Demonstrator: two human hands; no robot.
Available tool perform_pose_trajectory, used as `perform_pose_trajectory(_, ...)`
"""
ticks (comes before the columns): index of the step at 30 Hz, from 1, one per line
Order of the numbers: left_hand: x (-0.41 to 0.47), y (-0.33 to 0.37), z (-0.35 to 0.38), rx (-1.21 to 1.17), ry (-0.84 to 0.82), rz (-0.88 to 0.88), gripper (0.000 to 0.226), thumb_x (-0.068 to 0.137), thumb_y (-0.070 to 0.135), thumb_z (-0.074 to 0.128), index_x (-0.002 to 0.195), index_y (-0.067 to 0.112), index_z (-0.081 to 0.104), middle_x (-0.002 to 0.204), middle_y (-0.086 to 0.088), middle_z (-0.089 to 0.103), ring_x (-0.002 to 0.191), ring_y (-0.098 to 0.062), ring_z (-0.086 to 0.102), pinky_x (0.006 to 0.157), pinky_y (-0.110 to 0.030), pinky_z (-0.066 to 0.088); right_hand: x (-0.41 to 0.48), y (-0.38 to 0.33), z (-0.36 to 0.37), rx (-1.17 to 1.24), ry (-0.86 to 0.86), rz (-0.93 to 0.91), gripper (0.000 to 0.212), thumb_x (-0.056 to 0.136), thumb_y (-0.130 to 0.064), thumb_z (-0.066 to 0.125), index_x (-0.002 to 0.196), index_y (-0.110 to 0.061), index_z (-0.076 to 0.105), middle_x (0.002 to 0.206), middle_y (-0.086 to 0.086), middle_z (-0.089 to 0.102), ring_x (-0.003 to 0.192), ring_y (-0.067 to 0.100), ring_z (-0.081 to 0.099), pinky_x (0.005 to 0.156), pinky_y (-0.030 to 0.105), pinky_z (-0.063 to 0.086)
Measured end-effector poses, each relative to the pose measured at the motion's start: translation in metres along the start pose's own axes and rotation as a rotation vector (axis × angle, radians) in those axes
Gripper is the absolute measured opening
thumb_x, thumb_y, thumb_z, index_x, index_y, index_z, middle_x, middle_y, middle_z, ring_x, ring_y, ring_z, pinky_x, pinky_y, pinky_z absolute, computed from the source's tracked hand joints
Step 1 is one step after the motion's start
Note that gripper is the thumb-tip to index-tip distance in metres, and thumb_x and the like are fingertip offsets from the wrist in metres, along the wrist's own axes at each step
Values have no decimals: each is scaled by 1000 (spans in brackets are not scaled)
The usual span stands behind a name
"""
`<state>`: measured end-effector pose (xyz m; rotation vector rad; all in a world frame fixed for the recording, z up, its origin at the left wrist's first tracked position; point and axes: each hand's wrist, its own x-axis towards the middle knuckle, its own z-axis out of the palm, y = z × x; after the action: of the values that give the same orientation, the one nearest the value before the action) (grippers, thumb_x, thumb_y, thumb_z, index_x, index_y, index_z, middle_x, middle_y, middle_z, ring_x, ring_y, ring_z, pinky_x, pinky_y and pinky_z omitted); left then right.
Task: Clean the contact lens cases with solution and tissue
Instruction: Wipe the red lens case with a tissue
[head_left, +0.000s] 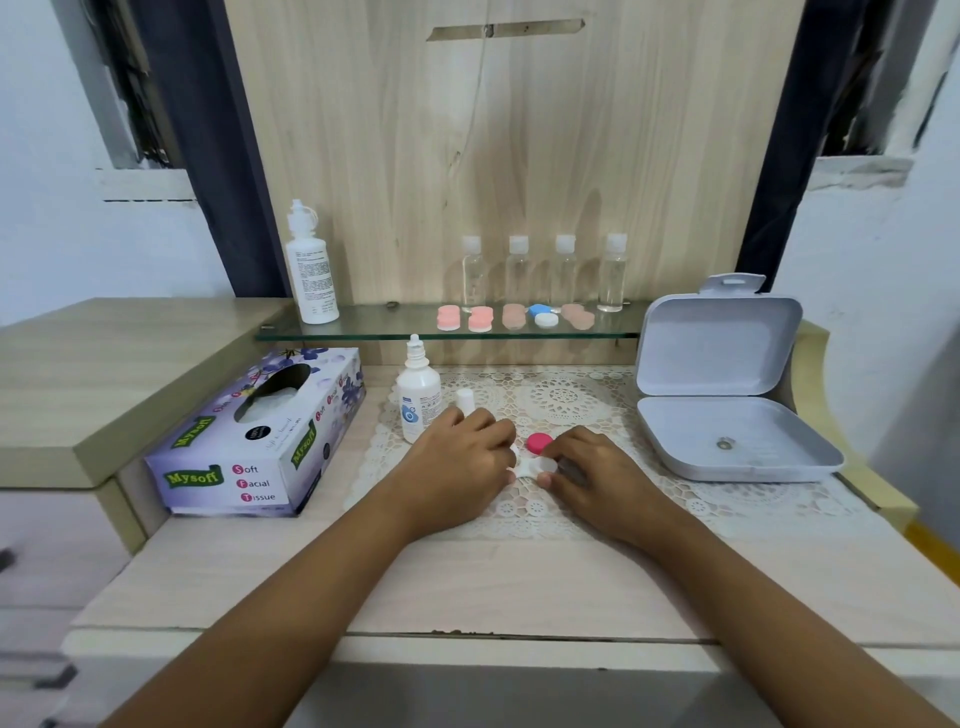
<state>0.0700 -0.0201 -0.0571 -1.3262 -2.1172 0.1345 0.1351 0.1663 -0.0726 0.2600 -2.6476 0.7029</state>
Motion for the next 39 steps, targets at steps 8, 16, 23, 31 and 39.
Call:
perform_pose_trajectory(8, -2, 1, 6, -439, -111, -227, 22, 92, 30, 55, 106, 17, 66, 110, 5, 50, 107, -13, 37, 88, -28, 27, 0, -1, -2, 0, -27, 9, 24, 88, -27, 61, 106, -12, 62, 106, 2, 57, 99, 23, 51, 88, 36, 41)
perform_pose_trajectory(16, -6, -4, 3, -98, 23, -118, 30, 84, 48, 45, 85, 36, 72, 89, 10, 58, 87, -15, 53, 75, -36, 41, 0, -3, -4, -20, -58, 17, 39, 82, -41, 51, 105, -13, 63, 107, 1, 59, 98, 23, 53, 88, 35, 42)
perform_pose_trajectory(23, 0, 0, 3, 86, 86, 30, 29, 87, 41, 49, 74, 22, 68, 83, 5, 58, 79, -19, 56, 70, -31, 44, 0, -1, -3, 2, -31, -3, 22, 88, -25, 61, 104, -10, 63, 105, 2, 59, 99, 20, 52, 84, 26, 35)
perform_pose_trajectory(31, -2, 3, 7, -342, -52, -182, 24, 91, 36, 53, 95, 14, 62, 96, 3, 52, 92, -15, 49, 79, -27, 34, 0, -1, -1, -23, -46, 16, 32, 85, -38, 54, 104, -13, 62, 103, -1, 57, 98, 22, 50, 88, 33, 39)
perform_pose_trajectory(39, -10, -3, -1, -1043, -6, -586, 13, 86, 16, 61, 89, 28, 63, 96, 13, 62, 91, 6, 55, 78, -10, 39, 0, -1, 1, -49, -57, 33, 28, 91, -31, 52, 116, -19, 59, 100, -2, 53, 101, 19, 48, 87, 31, 39)
